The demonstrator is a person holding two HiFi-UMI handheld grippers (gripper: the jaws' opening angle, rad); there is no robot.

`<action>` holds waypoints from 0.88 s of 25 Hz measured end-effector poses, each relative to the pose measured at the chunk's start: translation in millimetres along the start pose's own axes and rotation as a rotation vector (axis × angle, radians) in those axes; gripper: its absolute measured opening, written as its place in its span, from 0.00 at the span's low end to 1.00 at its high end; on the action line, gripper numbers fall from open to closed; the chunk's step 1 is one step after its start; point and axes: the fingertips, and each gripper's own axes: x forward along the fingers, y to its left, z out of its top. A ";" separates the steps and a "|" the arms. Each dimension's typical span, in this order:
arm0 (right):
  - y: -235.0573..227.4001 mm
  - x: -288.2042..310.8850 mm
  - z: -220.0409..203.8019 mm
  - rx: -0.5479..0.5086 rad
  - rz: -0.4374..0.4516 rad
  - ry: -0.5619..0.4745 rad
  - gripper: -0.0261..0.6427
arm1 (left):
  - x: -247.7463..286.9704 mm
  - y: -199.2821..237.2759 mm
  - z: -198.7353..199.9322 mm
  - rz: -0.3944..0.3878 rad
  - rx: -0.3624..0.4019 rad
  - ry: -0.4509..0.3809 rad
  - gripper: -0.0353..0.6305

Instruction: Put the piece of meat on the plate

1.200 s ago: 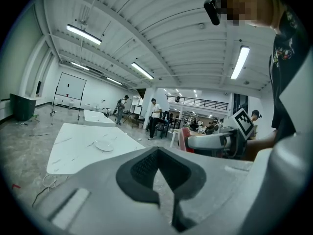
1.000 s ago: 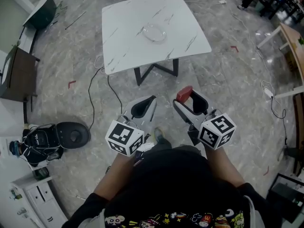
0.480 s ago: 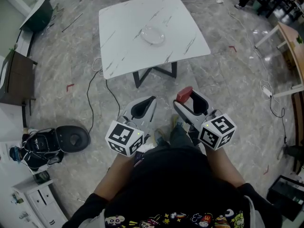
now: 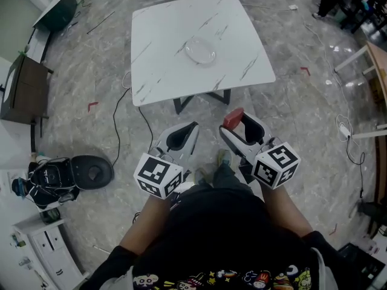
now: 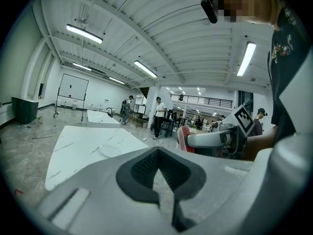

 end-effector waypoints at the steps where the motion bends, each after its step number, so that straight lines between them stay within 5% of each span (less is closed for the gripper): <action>1: -7.2 2.5 1.5 0.001 0.005 0.007 0.52 | 7.7 1.9 0.2 0.004 -0.005 0.003 0.05; 22: -110.5 29.9 35.4 0.016 0.131 0.058 0.52 | 115.7 15.7 17.8 0.123 -0.005 0.020 0.05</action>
